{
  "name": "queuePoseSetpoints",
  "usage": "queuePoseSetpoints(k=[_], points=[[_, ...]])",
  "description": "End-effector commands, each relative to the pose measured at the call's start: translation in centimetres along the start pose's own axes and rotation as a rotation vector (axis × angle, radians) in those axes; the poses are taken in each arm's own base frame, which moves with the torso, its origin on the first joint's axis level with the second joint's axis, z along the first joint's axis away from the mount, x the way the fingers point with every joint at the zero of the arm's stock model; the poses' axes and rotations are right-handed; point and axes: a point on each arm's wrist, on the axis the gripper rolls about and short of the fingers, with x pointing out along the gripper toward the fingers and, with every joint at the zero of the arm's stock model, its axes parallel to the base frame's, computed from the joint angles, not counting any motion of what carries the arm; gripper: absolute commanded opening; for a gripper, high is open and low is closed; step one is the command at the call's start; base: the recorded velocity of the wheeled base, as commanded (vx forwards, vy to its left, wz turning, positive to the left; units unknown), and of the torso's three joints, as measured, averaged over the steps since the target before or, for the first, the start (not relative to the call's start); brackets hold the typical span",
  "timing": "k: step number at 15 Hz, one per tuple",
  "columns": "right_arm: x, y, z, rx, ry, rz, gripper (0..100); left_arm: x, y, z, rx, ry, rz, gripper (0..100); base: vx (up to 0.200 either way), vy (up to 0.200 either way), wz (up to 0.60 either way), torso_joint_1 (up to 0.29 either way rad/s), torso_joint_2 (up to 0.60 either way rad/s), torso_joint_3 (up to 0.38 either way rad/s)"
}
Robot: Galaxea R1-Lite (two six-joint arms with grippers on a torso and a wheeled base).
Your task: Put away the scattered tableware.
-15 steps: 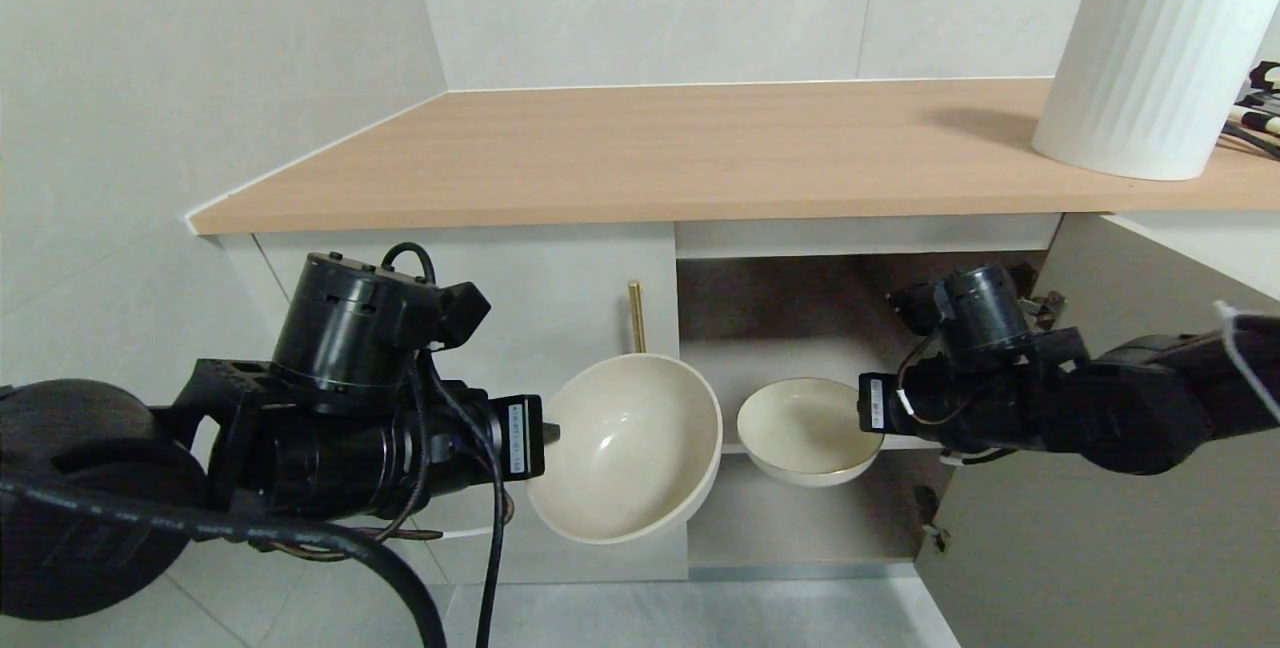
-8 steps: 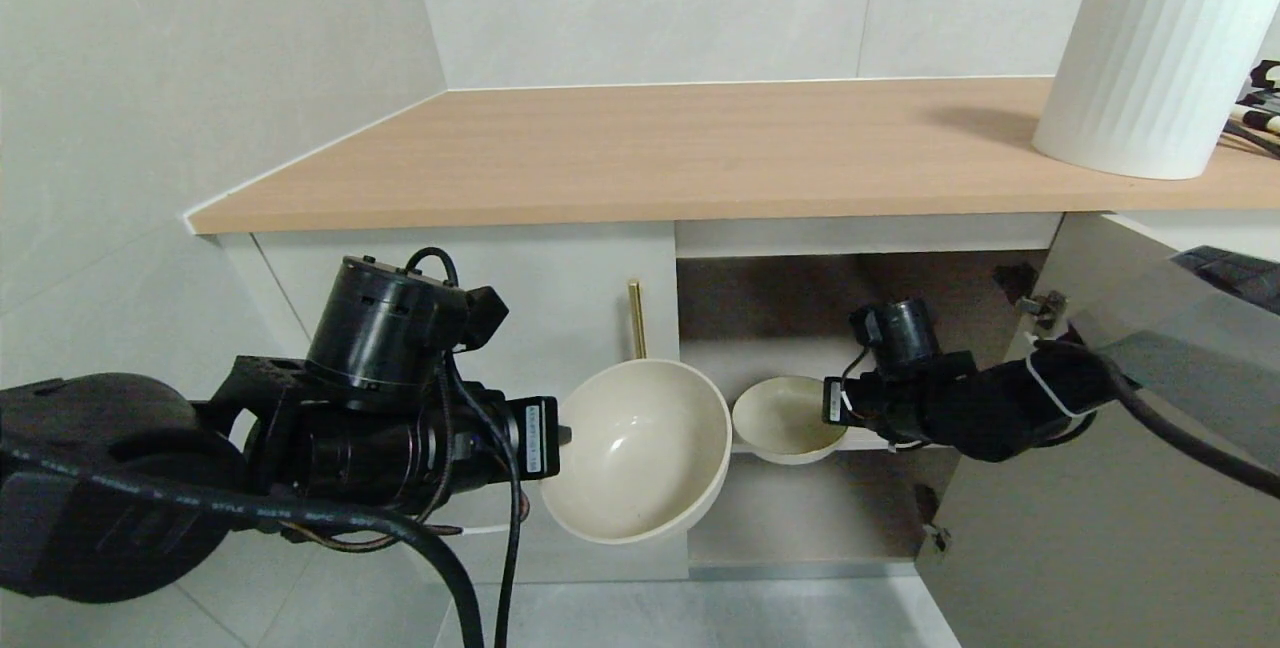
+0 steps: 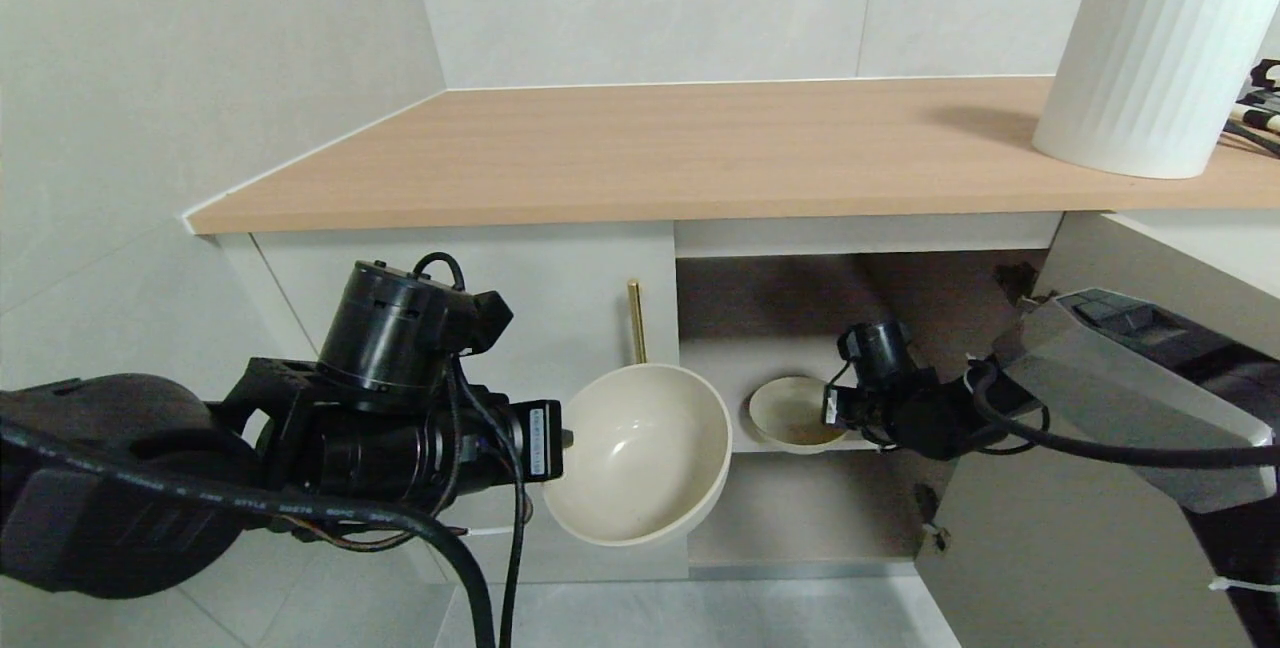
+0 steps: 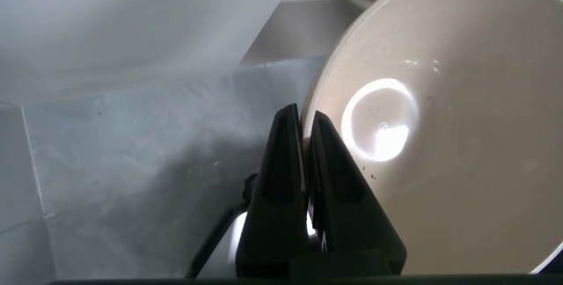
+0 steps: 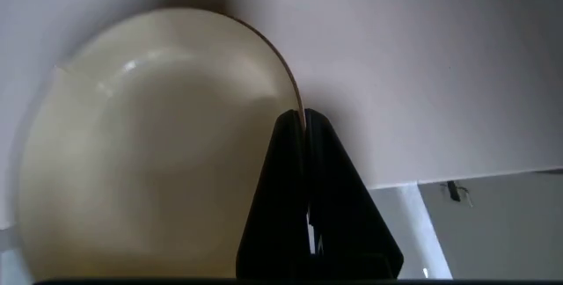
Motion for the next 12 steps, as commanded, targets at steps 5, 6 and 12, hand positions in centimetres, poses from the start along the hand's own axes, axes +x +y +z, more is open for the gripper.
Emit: queuePoseSetpoints(k=[5,6,12], points=[[2.7,-0.8,0.3,0.071,-0.053,-0.086,0,0.3,0.1,-0.1,0.000,0.007,0.007,0,0.000,0.000,0.00,0.000,0.00,0.000],[2.7,-0.7,0.3,0.073,-0.055,-0.085,0,0.4,0.1,-0.1,0.000,0.009,0.006,0,0.000,0.000,0.00,0.000,0.00,0.000],[2.8,-0.8,0.8,0.086,-0.079,-0.094,0,0.5,0.1,-0.2,0.000,0.012,0.008,0,0.000,0.000,0.00,0.000,0.00,0.000]])
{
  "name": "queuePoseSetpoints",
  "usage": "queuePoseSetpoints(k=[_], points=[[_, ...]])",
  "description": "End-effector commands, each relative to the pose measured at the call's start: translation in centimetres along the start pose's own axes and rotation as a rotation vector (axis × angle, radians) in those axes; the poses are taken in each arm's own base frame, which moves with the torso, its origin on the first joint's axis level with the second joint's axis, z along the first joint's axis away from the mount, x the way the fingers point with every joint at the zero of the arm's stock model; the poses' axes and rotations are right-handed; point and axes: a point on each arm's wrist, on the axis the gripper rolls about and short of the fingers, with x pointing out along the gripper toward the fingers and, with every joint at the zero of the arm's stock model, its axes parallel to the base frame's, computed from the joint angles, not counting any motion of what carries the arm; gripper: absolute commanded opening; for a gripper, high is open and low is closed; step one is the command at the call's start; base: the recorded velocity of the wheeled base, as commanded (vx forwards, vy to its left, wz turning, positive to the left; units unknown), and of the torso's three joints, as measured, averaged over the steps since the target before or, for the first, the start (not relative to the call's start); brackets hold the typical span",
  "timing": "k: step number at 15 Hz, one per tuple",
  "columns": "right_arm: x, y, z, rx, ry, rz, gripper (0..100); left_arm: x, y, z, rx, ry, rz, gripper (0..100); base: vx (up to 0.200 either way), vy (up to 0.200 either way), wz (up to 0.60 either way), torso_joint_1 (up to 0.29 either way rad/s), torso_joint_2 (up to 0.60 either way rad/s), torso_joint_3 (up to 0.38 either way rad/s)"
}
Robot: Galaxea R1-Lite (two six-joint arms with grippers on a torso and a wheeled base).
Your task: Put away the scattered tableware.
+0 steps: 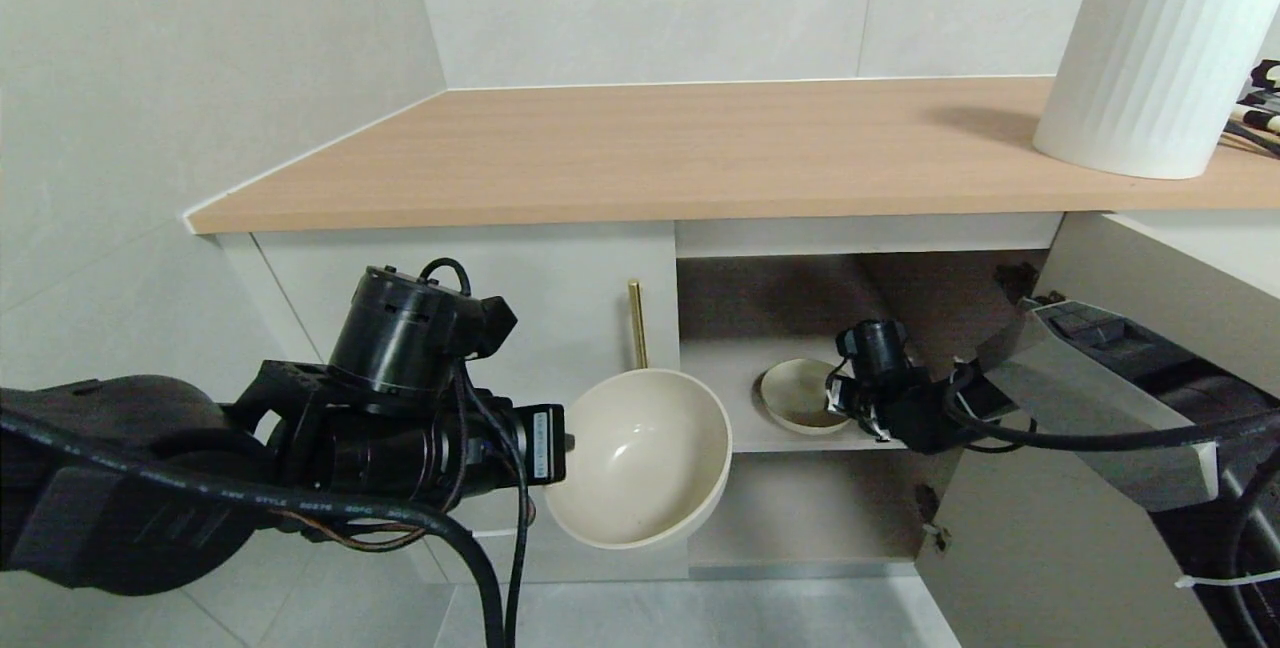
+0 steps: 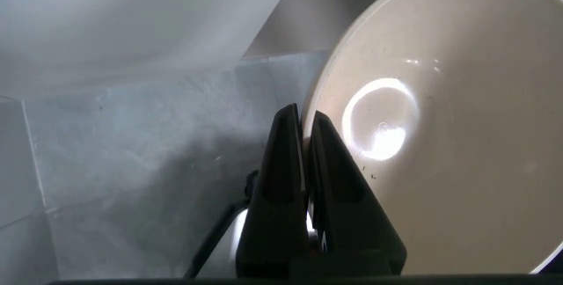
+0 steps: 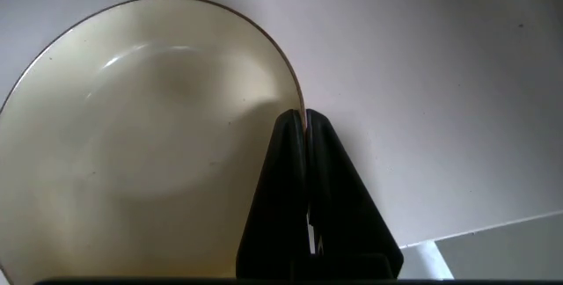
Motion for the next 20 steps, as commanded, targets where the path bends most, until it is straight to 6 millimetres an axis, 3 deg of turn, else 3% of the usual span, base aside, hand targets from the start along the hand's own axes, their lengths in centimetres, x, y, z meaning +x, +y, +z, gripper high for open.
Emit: queuePoseSetpoints(k=[1,12,13,17,20], points=[[0.1,0.0,0.1,0.005,-0.013,0.000,0,0.0,0.0,0.0,0.000,0.001,0.001,0,0.000,0.000,0.00,0.000,0.00,0.000],[0.6,0.0,0.5,0.031,-0.048,-0.013,0,0.0,0.0,0.0,-0.001,-0.001,0.000,0,0.000,0.000,0.00,0.000,0.00,0.000],[0.7,0.0,0.6,0.032,-0.049,-0.013,100,0.0,0.0,0.0,0.000,0.001,0.001,0,0.000,0.000,0.00,0.000,0.00,0.000],[0.7,0.0,0.8,0.050,-0.057,-0.010,100,0.0,0.0,0.0,0.000,0.001,0.001,0,0.000,0.000,0.00,0.000,0.00,0.000],[-0.7,-0.2,2.0,0.077,-0.067,-0.004,100,0.4,0.0,-0.1,0.001,0.010,0.006,0,0.000,0.000,0.00,0.000,0.00,0.000]])
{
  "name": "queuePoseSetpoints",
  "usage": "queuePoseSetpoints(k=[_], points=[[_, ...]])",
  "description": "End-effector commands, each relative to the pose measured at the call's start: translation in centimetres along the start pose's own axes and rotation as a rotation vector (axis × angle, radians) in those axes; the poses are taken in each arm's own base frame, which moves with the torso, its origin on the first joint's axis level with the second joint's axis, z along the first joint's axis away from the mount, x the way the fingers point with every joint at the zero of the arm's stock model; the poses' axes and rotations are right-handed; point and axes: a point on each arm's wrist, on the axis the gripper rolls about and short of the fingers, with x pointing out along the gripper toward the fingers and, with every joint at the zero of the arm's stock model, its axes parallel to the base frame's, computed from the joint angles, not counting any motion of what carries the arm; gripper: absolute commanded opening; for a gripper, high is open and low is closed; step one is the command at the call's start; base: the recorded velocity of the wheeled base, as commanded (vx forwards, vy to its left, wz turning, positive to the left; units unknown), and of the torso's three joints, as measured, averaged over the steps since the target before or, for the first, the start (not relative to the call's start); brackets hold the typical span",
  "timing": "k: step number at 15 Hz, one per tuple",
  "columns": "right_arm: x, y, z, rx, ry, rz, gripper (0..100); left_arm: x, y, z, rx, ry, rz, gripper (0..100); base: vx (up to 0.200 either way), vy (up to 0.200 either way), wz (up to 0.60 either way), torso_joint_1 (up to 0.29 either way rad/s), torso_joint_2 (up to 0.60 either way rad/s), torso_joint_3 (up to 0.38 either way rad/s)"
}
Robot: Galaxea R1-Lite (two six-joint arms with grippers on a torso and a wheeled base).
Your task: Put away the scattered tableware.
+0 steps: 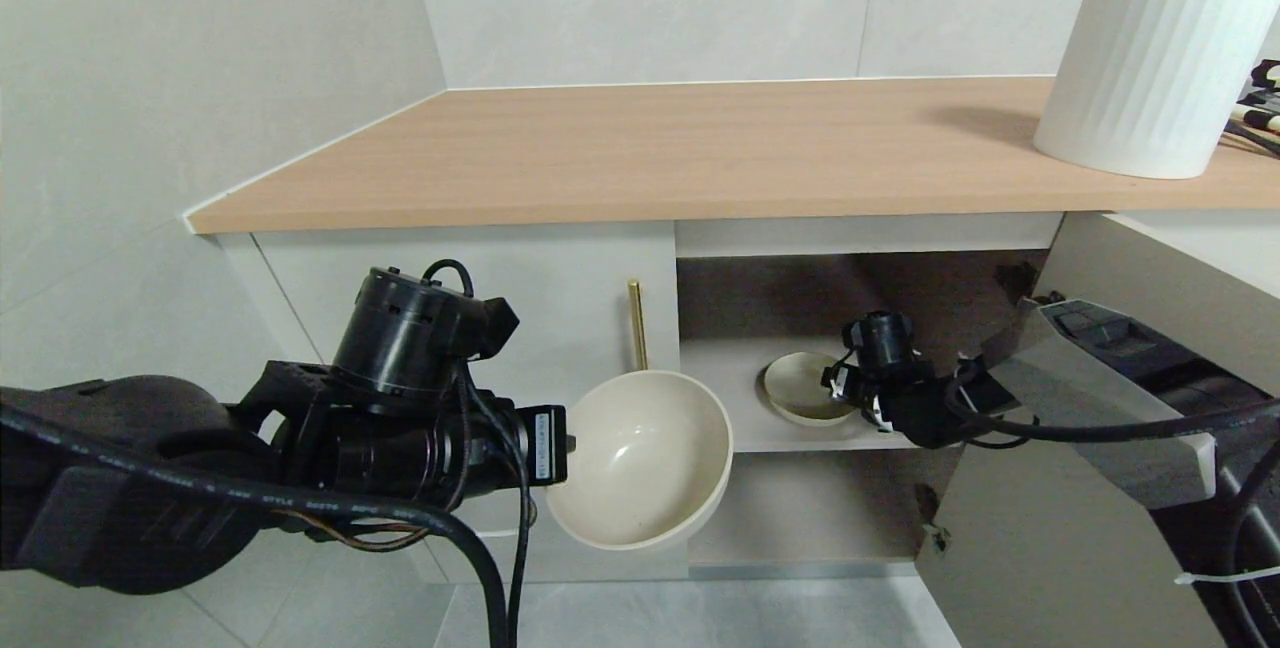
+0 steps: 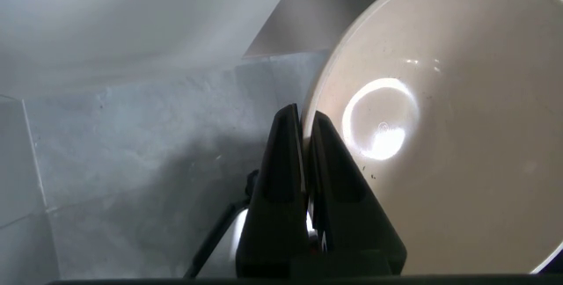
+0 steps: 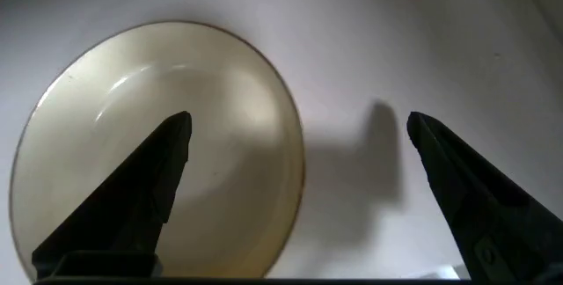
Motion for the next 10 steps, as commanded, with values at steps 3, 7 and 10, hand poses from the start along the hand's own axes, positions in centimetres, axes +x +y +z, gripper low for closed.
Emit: queuePoseSetpoints(k=[3,7,10], points=[[-7.8,1.0,1.3,-0.043,0.072,0.152,100,1.3,-0.3,0.5,0.003,0.086,0.047,0,0.000,0.000,0.00,0.000,0.00,0.000],[-16.0,2.3,1.1,-0.150,0.160,0.343,100,3.0,-0.8,-0.2,0.034,0.194,0.134,0,0.000,0.000,0.00,0.000,0.00,0.000],[-22.1,2.3,1.8,-0.220,0.233,0.475,100,5.4,-0.8,-1.8,0.085,0.226,0.249,0,0.000,0.000,0.00,0.000,0.00,0.000]])
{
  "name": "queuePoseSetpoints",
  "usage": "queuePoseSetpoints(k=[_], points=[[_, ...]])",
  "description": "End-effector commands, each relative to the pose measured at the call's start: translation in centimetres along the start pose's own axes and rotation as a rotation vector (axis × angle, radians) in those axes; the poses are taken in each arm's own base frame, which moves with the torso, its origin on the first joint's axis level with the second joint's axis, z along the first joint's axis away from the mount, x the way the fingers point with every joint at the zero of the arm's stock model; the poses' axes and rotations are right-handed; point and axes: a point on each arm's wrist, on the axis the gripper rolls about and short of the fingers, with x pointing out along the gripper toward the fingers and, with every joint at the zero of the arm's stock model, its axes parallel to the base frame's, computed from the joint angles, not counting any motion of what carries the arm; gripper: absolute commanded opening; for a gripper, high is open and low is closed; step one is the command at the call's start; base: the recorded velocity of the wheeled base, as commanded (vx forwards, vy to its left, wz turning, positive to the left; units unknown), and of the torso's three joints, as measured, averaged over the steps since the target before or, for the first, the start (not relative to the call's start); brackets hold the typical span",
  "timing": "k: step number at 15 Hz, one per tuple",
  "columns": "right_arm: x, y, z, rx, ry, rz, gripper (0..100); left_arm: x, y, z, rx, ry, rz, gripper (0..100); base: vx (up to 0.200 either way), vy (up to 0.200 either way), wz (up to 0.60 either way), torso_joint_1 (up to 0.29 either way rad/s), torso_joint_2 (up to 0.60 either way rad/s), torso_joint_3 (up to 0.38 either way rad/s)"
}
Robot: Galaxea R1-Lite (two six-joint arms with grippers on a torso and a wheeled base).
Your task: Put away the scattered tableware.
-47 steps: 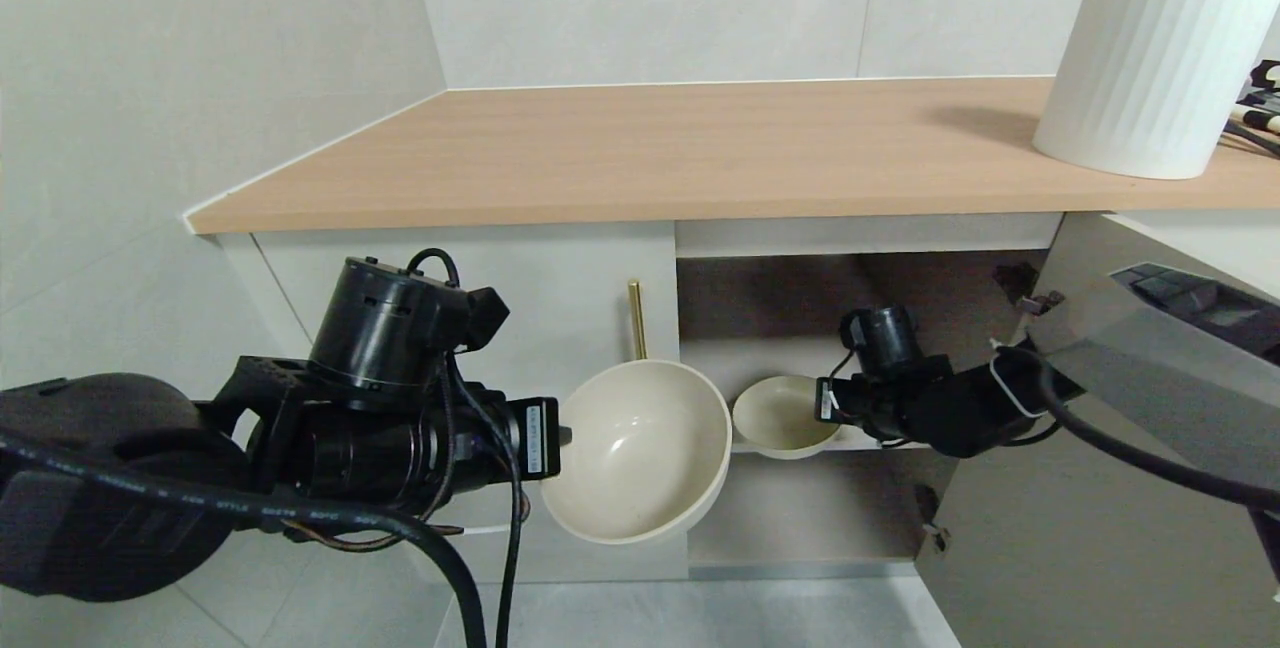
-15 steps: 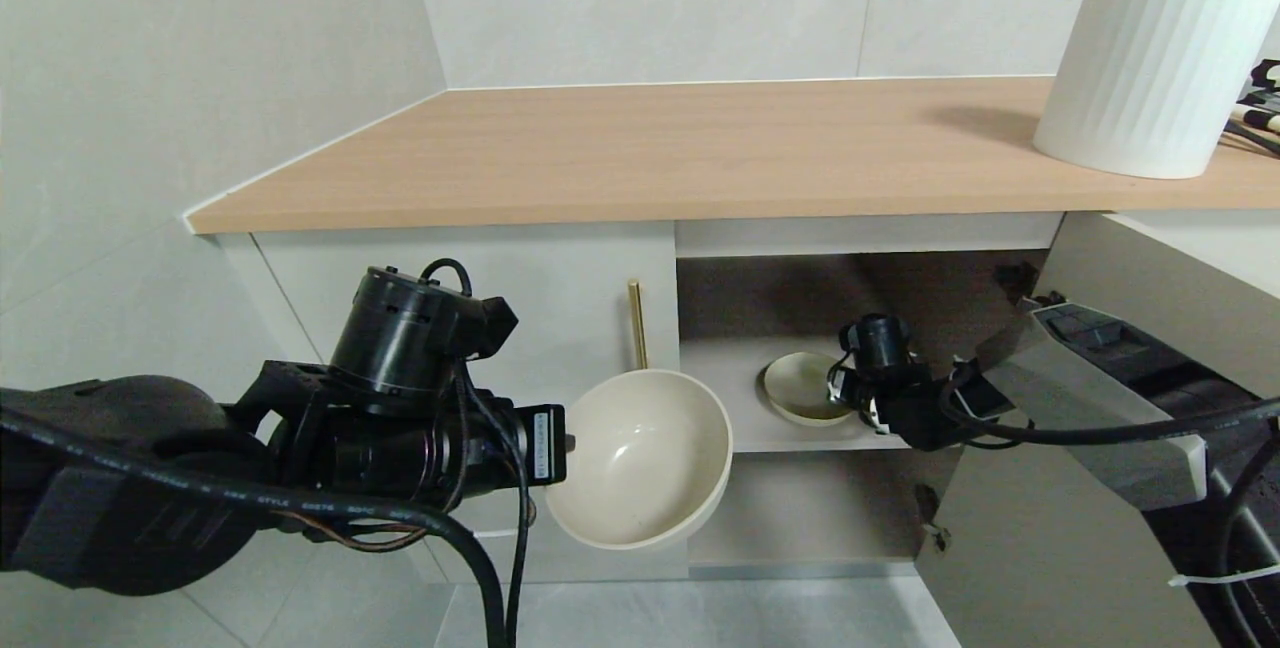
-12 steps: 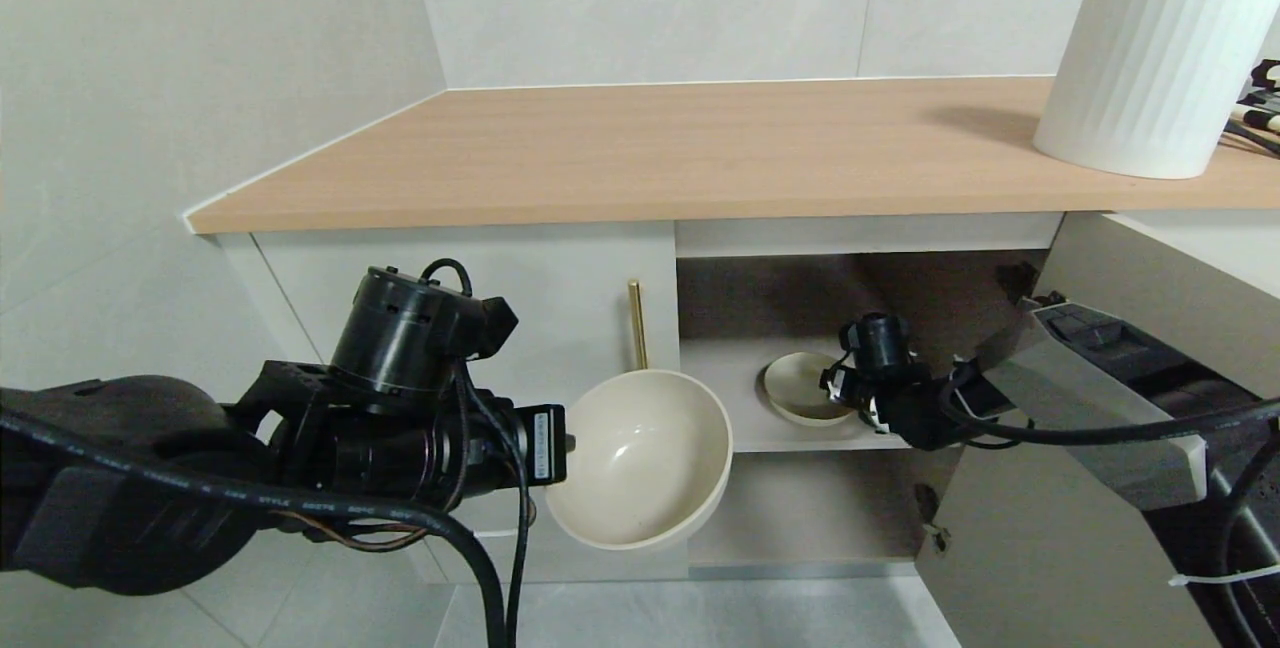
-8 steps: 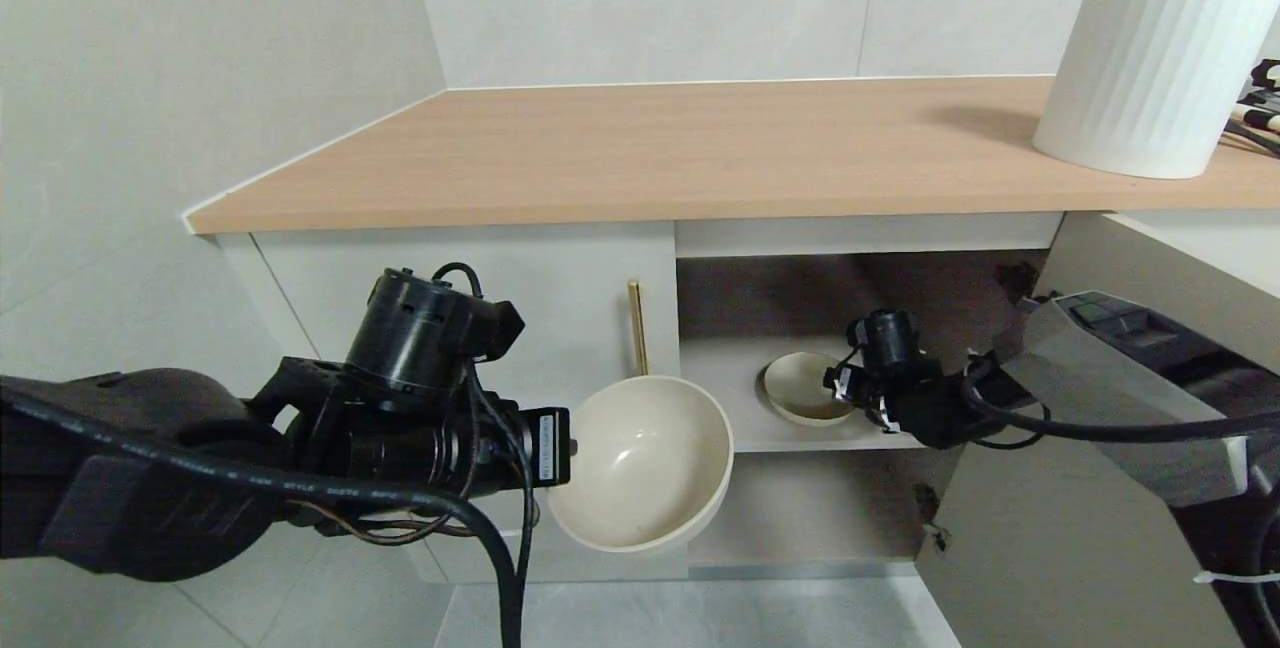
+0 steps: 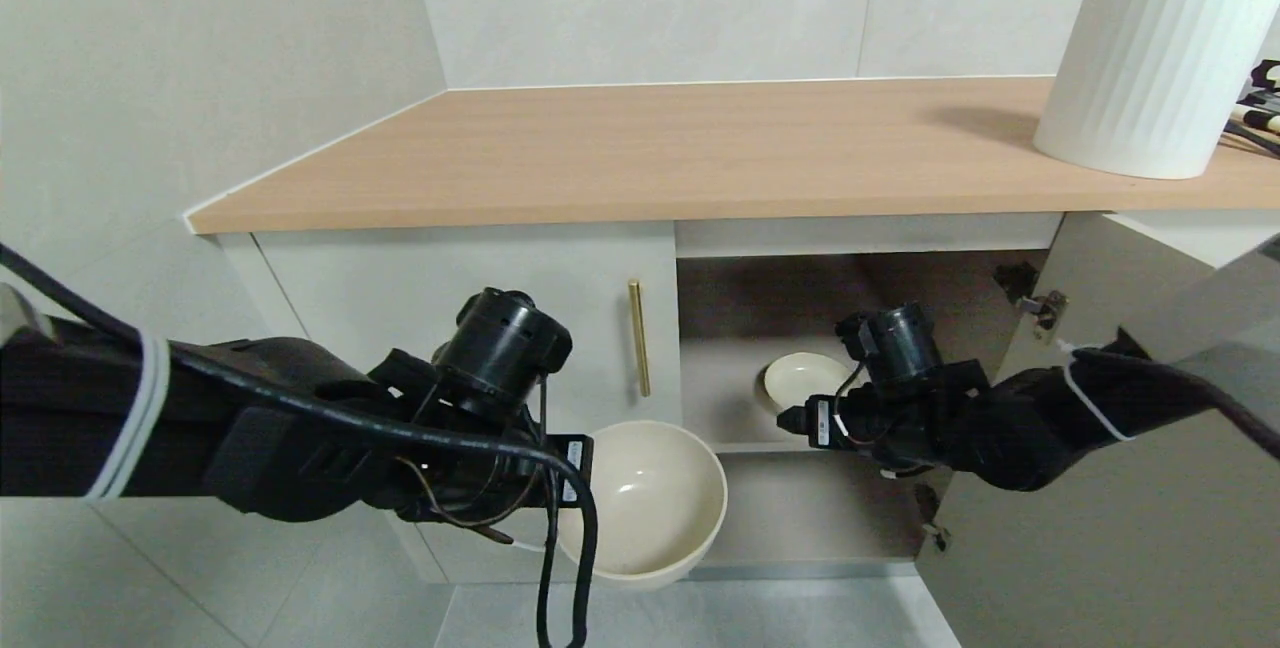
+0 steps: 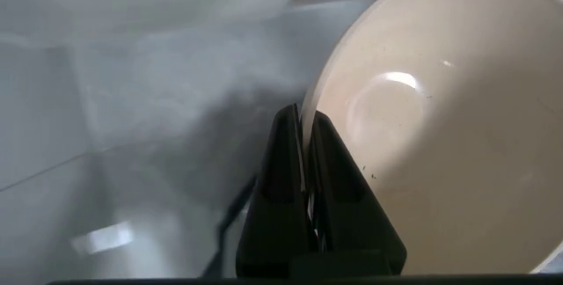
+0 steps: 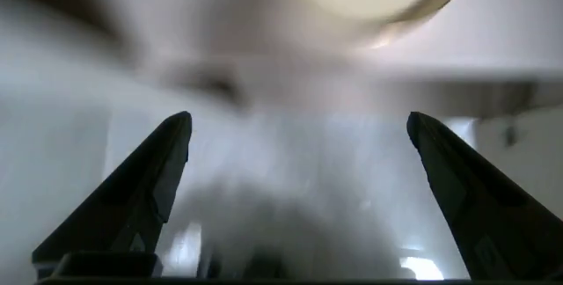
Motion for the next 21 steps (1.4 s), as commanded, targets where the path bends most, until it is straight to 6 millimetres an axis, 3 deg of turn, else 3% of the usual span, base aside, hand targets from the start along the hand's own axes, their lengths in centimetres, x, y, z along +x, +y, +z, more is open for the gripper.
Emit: queuePoseSetpoints(k=[1,2,4,6,9,13,18,21], points=[[-6.2,2.2,0.6,-0.050,0.002,0.129,100,2.2,-0.6,-1.0,0.030,0.053,0.050,0,0.000,0.000,0.00,0.000,0.00,0.000],[-8.4,3.0,0.2,-0.081,0.067,0.188,100,2.9,-1.0,-1.4,0.047,0.060,0.077,0,0.000,0.000,0.00,0.000,0.00,0.000],[-10.6,4.1,-0.6,-0.120,0.150,0.276,100,3.1,-1.4,-1.9,0.066,0.071,0.077,0,0.000,0.000,0.00,0.000,0.00,0.000],[-10.9,4.7,-1.4,-0.144,0.174,0.298,100,3.1,-1.8,-2.1,0.075,0.074,0.073,0,0.000,0.000,0.00,0.000,0.00,0.000],[-10.6,5.6,-2.4,-0.170,0.211,0.311,100,2.8,-2.1,-2.2,0.084,0.065,0.070,0,0.000,0.000,0.00,0.000,0.00,0.000],[-8.0,6.5,-4.5,-0.203,0.298,0.278,100,1.8,-2.7,-2.5,0.104,0.042,0.063,0,0.000,0.000,0.00,0.000,0.00,0.000],[-6.7,6.8,-5.1,-0.205,0.321,0.264,100,0.0,-3.4,-3.1,0.133,0.019,0.026,0,0.000,0.000,0.00,0.000,0.00,0.000],[-6.4,6.9,-5.1,-0.200,0.320,0.264,100,0.0,-3.7,-3.5,0.145,0.025,0.020,0,0.000,0.000,0.00,0.000,0.00,0.000]])
